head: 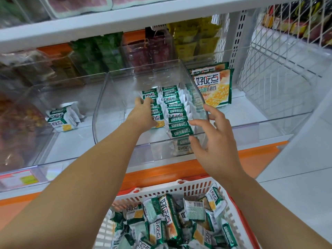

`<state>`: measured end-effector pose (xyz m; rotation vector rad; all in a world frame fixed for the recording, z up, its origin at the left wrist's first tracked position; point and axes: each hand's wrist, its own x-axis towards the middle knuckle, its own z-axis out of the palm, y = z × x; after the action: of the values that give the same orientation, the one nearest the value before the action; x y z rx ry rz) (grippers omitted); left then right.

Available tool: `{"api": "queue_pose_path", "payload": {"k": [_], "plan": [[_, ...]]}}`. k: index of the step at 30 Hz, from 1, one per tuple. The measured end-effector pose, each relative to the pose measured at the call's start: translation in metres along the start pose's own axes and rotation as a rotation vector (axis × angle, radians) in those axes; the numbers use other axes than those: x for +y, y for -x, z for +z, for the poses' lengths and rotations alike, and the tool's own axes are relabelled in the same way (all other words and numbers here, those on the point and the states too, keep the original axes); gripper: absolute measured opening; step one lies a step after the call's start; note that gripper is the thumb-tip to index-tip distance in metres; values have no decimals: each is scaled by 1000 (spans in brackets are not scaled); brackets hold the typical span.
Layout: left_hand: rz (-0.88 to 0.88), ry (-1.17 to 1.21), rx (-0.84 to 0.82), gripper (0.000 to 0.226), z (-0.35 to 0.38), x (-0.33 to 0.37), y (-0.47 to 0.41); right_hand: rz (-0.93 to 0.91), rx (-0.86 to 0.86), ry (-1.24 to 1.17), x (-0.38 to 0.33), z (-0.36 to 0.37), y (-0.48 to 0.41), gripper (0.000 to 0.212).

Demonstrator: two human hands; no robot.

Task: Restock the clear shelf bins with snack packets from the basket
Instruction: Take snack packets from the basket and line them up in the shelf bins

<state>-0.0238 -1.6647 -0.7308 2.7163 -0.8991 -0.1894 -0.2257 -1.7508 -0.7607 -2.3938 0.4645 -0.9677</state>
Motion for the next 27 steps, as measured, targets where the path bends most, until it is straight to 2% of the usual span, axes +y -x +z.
{"api": "queue_pose_path", "payload": {"k": [4, 7, 10, 12, 16, 20, 24, 27], "plan": [[1, 169, 71, 71, -11, 11, 24, -133, 153, 14, -4, 6, 16, 22], [119, 358, 278, 49, -16, 17, 63, -231, 207, 14, -7, 9, 32, 17], [330, 511, 538, 26, -11, 12, 119, -280, 110, -73, -6, 12, 46, 18], [358, 532, 562, 21, 5, 3, 153, -247, -21, -92, -1, 18, 56, 18], [179, 498, 347, 20, 59, -30, 196, -17, -513, 35, 9, 39, 87, 11], [-36, 361, 94, 23, 109, -70, 216, 126, -951, 169, 14, 57, 122, 27], [-106, 176, -415, 39, 146, -107, 224, 201, -1158, 201, 12, 76, 150, 23], [-109, 77, -692, 56, 166, -122, 230, 173, -1178, 226, 12, 89, 161, 15]]}}
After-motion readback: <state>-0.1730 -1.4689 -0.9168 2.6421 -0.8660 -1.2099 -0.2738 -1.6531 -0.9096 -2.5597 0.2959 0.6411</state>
